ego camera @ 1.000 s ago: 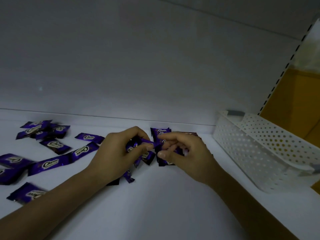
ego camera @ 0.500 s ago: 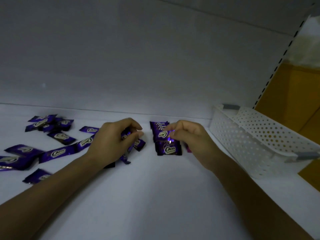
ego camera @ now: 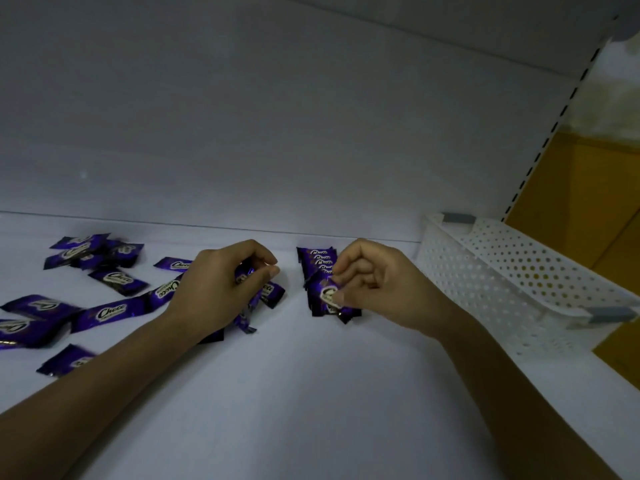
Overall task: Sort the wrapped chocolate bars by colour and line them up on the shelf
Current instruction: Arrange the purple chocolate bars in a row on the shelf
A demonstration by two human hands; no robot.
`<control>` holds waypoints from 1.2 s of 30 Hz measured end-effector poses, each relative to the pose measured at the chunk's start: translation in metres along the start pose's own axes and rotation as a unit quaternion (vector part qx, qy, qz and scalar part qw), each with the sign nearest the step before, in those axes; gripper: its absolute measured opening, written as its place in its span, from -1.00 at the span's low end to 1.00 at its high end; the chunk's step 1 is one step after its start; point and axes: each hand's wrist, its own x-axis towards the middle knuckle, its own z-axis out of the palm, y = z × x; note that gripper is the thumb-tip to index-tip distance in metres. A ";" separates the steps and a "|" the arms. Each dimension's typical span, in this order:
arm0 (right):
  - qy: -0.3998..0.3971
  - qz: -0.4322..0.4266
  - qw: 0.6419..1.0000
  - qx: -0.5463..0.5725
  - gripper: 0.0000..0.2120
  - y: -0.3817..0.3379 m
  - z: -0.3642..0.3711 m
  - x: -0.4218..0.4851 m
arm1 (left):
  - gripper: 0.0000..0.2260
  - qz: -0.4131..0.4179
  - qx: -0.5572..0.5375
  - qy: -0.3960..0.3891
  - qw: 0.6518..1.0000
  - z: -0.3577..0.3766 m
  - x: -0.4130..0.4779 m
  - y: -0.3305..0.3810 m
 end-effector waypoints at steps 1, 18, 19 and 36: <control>-0.008 -0.003 0.999 -0.048 -0.72 0.000 0.001 0.000 | -0.92 0.000 0.000 0.000 1.000 0.000 0.000 0.000; -0.102 0.093 0.956 -0.259 -0.88 0.010 0.001 -0.001 | -0.91 -0.007 0.001 -0.011 1.000 0.002 0.002 -0.003; -0.097 0.092 0.955 -0.265 -0.86 0.010 0.000 -0.001 | -0.90 -0.006 0.000 -0.011 1.000 0.002 0.002 -0.003; 0.049 0.009 0.949 -0.313 -0.87 0.012 0.005 -0.002 | -0.96 0.013 -0.051 0.023 0.998 -0.001 0.003 0.005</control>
